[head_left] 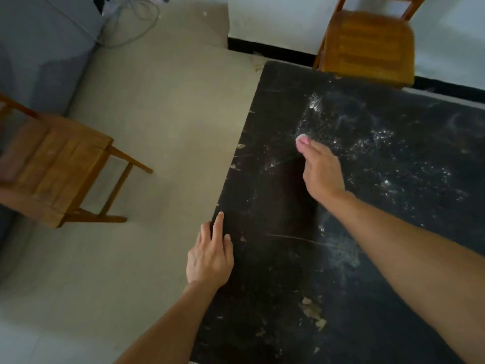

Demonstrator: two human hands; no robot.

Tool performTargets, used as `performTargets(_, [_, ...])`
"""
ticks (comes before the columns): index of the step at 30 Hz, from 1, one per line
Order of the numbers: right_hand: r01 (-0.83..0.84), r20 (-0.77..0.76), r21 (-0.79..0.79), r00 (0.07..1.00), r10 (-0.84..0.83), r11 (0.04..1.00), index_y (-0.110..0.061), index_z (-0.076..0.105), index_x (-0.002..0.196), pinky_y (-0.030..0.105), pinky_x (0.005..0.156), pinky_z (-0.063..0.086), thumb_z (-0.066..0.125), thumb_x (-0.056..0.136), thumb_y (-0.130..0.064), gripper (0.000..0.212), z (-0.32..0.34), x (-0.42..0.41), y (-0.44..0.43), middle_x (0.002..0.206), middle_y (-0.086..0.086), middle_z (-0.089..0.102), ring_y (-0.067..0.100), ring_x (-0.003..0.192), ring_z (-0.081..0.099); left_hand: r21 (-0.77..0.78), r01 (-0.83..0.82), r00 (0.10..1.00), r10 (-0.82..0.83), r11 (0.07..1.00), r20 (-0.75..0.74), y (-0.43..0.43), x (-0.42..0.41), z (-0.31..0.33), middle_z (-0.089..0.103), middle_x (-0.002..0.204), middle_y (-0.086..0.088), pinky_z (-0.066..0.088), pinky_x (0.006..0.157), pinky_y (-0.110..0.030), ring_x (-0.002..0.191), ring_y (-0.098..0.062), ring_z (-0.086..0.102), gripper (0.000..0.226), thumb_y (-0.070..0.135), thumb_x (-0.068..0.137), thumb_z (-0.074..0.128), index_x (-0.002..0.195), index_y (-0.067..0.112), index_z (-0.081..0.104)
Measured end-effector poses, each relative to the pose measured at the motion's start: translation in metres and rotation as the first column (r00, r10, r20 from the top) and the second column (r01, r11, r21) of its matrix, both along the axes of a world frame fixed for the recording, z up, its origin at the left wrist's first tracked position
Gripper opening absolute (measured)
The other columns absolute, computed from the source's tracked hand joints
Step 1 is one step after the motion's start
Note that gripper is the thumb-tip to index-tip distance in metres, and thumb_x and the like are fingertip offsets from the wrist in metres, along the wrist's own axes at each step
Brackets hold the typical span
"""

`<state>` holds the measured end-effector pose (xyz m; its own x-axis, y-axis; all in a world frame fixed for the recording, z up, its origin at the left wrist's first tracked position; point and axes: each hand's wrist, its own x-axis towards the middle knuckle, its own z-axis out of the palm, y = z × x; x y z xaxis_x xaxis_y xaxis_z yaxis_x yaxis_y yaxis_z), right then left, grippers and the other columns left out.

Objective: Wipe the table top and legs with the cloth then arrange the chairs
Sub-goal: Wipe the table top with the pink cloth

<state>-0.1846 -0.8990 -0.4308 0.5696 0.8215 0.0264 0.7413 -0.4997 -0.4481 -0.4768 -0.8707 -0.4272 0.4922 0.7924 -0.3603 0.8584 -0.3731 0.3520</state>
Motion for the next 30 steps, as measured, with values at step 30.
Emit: performTargets(30, [0.070, -0.030, -0.155, 0.997, -0.075, 0.985, -0.021, 0.047, 0.140, 0.058, 0.104, 0.039, 0.042, 0.094, 0.004, 0.052, 0.006, 0.045, 0.096, 0.136, 0.008, 0.051, 0.033, 0.128, 0.047, -0.076, -0.024, 1.000, 0.023, 0.997, -0.009, 0.006, 0.002, 0.003, 0.040, 0.131, 0.003, 0.050, 0.076, -0.033, 0.101, -0.017, 0.053, 0.058, 0.042, 0.101, 0.019, 0.152, 0.025, -0.004])
